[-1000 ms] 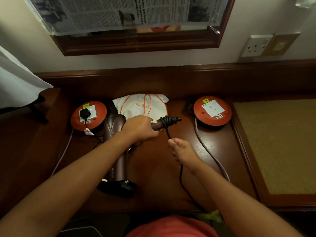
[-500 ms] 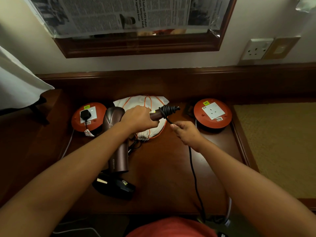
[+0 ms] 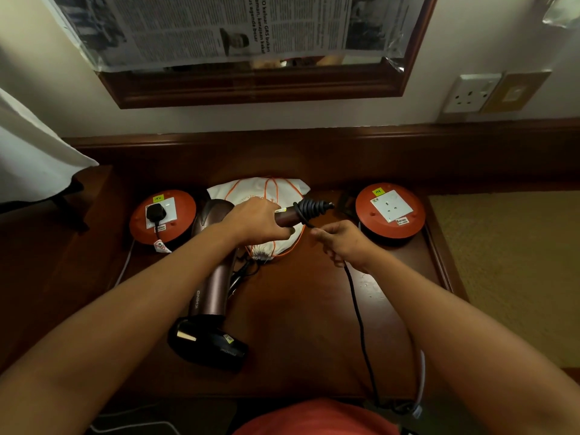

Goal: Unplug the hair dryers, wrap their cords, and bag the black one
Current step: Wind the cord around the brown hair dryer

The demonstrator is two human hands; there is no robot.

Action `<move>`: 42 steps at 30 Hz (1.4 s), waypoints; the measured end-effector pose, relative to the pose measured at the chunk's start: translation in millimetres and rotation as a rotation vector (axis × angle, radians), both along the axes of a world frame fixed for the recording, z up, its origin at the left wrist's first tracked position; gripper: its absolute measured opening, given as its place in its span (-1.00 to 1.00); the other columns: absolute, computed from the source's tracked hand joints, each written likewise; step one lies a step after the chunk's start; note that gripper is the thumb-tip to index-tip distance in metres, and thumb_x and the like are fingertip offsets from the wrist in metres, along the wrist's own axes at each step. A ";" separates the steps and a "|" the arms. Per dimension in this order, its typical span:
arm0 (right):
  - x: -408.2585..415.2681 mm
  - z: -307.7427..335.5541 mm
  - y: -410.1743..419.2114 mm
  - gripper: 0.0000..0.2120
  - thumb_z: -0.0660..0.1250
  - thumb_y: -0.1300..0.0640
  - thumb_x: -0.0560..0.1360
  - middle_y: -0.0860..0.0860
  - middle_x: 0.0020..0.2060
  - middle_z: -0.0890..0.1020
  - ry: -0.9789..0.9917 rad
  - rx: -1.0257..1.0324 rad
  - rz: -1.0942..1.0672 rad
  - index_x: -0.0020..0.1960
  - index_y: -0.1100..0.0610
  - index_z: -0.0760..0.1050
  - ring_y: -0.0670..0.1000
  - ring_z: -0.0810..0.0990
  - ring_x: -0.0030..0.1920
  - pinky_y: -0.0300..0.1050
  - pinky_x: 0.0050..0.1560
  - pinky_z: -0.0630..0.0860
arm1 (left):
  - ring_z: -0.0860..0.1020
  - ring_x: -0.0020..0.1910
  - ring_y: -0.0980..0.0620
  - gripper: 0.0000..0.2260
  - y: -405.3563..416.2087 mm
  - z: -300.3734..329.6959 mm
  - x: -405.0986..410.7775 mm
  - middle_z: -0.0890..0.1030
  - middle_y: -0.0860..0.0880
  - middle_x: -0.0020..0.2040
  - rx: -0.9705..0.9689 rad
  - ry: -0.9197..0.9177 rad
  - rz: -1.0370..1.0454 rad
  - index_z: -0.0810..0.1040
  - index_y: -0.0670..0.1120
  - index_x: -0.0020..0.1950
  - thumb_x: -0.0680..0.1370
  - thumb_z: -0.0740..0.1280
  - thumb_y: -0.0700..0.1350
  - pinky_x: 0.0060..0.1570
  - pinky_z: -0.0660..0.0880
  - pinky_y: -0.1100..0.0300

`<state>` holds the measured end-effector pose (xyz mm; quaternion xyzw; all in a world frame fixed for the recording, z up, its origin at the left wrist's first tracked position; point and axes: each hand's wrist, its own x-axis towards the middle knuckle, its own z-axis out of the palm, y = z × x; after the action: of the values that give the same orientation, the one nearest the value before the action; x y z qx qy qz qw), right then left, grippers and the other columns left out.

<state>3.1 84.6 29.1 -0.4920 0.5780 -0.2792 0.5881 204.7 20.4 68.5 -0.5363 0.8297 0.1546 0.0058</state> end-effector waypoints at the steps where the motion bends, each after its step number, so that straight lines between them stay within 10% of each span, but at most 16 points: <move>1: -2.2 -0.4 -0.8 -0.59 0.30 -0.03 0.53 0.03 -0.52 0.35 -0.002 0.016 0.015 -0.01 0.37 0.51 -0.03 0.26 -0.54 -0.19 -0.52 0.24 | 0.49 -0.32 0.02 -0.65 -1.2 -1.3 0.1 0.53 0.00 -0.35 0.012 0.015 -0.019 0.53 -0.10 -0.23 0.38 0.39 0.19 -0.39 0.28 0.20; 14: -5.5 -2.2 -12.3 -0.39 0.37 -0.11 0.37 0.02 -0.51 0.28 -0.035 0.087 0.082 0.05 0.47 0.48 -0.07 0.18 -0.55 -0.23 -0.55 0.14 | 0.34 -0.46 0.04 -0.27 -2.5 -11.8 0.5 0.34 -0.01 -0.48 0.046 0.059 -0.057 0.29 -0.09 -0.40 0.20 -0.05 0.62 -0.41 0.21 0.12; 22: -13.0 1.0 -8.9 -0.31 0.36 -0.15 0.36 0.00 -0.54 0.27 -0.070 0.094 0.013 0.09 0.50 0.43 -0.06 0.17 -0.55 -0.22 -0.52 0.13 | 0.47 -0.47 -0.05 -0.28 -6.6 -19.4 -13.5 0.45 -0.11 -0.48 0.171 0.295 0.078 0.37 -0.13 -0.39 0.24 0.14 0.58 -0.37 0.41 0.00; 29: -20.2 -21.9 44.7 -0.70 0.33 -0.05 0.52 0.04 -0.50 0.44 0.084 0.171 -0.024 -0.13 0.21 0.54 -0.01 0.34 -0.53 -0.16 -0.50 0.32 | 0.49 -0.57 0.06 -0.24 -5.0 -8.2 -25.9 0.51 -0.05 -0.52 0.224 0.508 0.176 0.54 -0.26 -0.30 0.25 0.22 0.50 -0.40 0.47 0.11; 42: -30.8 -120.0 232.5 -0.76 0.24 0.30 0.55 0.02 -0.53 0.47 0.132 0.498 -0.158 -0.29 0.17 0.49 -0.06 0.45 -0.57 -0.18 -0.51 0.46 | 0.44 -0.46 -0.03 -0.22 29.7 -14.2 -18.4 0.44 -0.08 -0.47 0.158 0.275 0.034 0.37 -0.11 -0.41 0.17 0.06 0.66 -0.34 0.39 0.03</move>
<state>-27.8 317.1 -90.9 -0.3026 0.7025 -0.1410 0.6286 186.2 50.1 54.2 -0.5218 0.7987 0.2917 -0.0683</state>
